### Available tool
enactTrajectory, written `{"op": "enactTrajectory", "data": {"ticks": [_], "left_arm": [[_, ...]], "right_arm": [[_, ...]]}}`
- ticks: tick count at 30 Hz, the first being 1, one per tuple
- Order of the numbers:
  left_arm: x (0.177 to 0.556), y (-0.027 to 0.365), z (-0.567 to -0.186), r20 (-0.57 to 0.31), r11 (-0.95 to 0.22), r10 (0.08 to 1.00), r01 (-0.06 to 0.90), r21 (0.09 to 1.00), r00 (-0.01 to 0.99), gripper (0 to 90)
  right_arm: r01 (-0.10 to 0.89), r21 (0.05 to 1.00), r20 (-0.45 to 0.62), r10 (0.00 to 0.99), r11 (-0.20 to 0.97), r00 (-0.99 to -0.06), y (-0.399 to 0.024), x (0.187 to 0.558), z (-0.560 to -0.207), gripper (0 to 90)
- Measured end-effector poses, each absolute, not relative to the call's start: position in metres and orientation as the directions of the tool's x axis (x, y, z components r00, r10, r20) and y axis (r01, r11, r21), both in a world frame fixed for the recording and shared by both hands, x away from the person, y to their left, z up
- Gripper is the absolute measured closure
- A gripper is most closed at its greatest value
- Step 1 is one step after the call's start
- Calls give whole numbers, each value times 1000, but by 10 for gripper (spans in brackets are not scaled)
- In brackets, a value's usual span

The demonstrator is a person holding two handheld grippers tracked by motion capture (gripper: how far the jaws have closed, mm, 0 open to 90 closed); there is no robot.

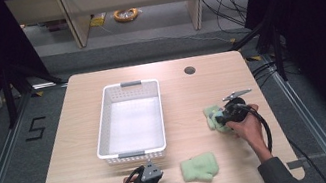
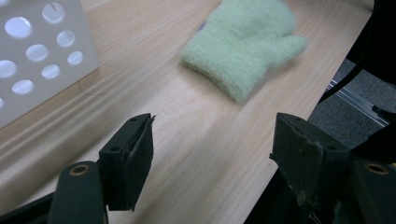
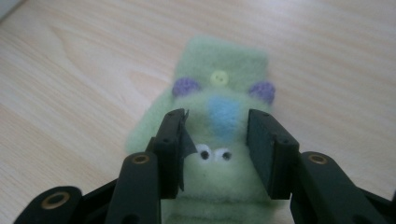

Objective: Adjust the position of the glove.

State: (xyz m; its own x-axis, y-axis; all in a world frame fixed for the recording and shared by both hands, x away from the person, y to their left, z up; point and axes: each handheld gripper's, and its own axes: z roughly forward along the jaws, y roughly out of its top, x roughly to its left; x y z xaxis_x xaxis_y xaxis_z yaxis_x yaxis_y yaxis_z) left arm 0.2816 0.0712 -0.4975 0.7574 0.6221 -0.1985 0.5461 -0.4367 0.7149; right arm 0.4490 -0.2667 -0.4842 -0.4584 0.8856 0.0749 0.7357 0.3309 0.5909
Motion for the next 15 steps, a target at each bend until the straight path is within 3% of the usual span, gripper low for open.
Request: {"op": "enactTrajectory", "data": {"ticks": [6, 10, 15], "left_arm": [[286, 74, -504, -188, -457, 628, 554, 696, 755, 289], [286, 73, -504, -200, -440, 632, 560, 702, 748, 291], [290, 78, -505, -180, -454, 636, 552, 700, 750, 292]], "right_arm": [[734, 606, 106, 884, 305, -455, -271, 450, -492, 654], [677, 644, 83, 847, 357, -525, -277, 452, -494, 852], [627, 691, 78, 825, 360, -559, -279, 451, -493, 877]]}}
